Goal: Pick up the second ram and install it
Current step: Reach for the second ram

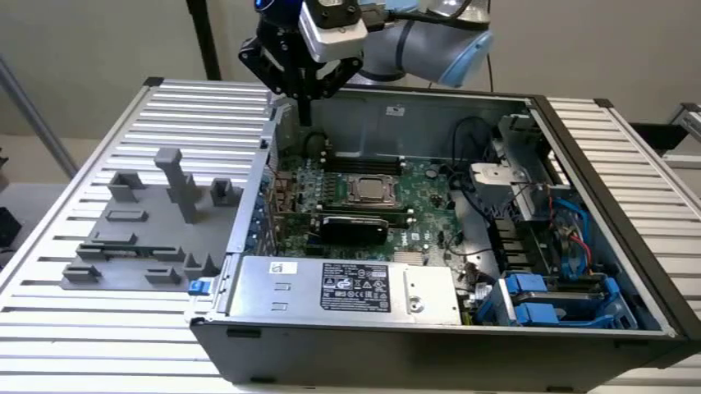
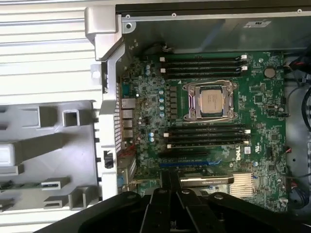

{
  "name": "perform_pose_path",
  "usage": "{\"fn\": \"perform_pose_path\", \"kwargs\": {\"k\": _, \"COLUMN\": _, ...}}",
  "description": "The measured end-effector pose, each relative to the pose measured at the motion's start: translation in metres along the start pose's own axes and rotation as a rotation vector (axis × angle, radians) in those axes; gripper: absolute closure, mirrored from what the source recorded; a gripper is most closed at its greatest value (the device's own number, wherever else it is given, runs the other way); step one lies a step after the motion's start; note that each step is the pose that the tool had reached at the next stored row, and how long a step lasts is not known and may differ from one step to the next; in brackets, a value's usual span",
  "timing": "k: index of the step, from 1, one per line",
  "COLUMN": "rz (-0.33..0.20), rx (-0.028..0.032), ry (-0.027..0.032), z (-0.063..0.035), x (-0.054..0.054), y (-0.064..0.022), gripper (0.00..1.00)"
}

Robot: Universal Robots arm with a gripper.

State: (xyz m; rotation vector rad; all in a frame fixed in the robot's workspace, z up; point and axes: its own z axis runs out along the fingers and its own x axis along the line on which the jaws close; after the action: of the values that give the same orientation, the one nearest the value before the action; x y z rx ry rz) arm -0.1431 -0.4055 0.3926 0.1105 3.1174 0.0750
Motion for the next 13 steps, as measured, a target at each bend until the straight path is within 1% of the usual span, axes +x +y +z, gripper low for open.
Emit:
{"fn": "perform_pose_path", "kwargs": {"k": 6, "rz": 0.0, "rx": -0.0001, "ry": -0.0018, "z": -0.001, "x": 0.026, "y": -0.0089, "gripper": 1.0}}
{"fn": "perform_pose_path", "kwargs": {"k": 13, "rz": 0.0, "rx": -0.0002, "ry": -0.0026, "z": -0.0016, "x": 0.058, "y": -0.015, "gripper": 1.0}}
